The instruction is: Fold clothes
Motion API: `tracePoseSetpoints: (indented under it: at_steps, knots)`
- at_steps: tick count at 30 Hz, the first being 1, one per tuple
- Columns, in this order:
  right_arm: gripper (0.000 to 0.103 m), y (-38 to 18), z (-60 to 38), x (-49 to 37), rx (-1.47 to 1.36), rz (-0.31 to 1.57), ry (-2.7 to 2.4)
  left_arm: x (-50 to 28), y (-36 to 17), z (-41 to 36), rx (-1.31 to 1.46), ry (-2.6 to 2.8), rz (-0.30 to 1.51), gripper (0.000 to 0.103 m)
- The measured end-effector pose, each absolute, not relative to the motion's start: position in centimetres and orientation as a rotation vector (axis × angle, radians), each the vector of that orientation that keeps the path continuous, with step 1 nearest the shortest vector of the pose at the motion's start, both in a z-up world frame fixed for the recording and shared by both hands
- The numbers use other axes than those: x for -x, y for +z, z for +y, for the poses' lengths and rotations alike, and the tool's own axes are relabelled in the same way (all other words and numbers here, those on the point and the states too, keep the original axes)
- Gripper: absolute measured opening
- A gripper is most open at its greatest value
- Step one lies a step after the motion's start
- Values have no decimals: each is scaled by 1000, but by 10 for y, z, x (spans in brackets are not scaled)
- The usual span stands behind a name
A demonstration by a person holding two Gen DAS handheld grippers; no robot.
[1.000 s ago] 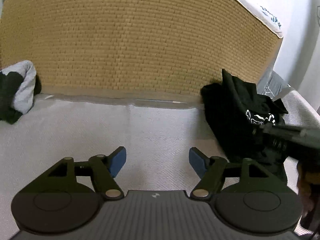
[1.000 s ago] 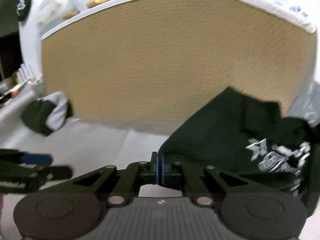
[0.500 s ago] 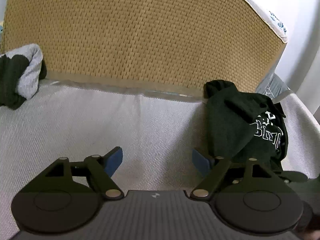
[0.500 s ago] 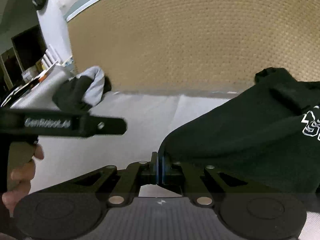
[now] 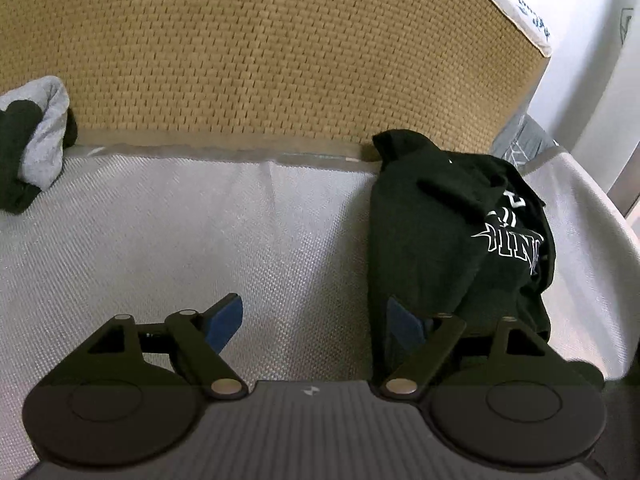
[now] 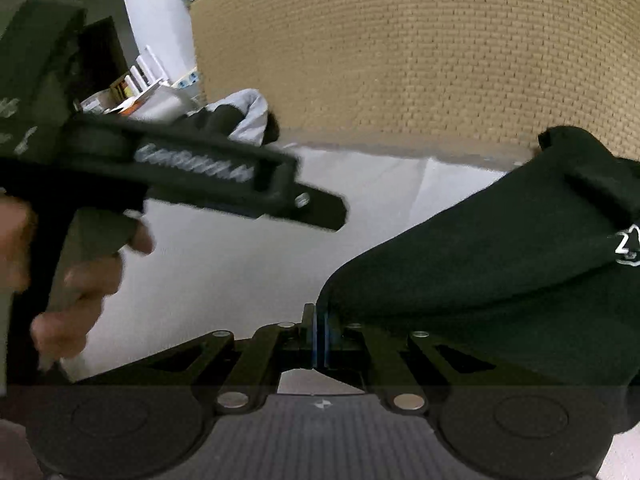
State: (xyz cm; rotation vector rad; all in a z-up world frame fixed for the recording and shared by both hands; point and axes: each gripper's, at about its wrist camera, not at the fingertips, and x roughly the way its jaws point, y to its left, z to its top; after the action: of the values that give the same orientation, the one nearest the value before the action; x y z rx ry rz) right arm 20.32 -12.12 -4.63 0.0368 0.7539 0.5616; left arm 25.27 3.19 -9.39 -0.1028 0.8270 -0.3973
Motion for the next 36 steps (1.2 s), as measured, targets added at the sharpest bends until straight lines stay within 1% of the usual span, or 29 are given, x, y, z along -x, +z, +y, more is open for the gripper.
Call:
tracePoseSetpoints:
  at_steps: [10, 16, 22, 23, 27, 32, 36]
  knots:
    - [4, -51, -107, -168, -3, 775, 610, -261, -111, 13, 104, -479, 882, 79]
    - [4, -52, -99, -153, 39, 775, 648, -261, -116, 2, 74, -491, 883, 70]
    - [4, -55, -96, -143, 63, 785, 694, -259, -117, 0, 42, -517, 907, 68]
    - [4, -56, -95, -140, 73, 782, 705, -259, -117, 0, 35, -525, 915, 64]
    - [4, -61, -96, -136, 78, 789, 732, -253, -117, -3, -16, -546, 929, 60]
    - [4, -64, -95, -128, 108, 796, 766, -242, -115, 1, -52, -549, 934, 60]
    - [4, -67, -95, -124, 118, 799, 781, -238, -115, 7, -25, -531, 961, 60]
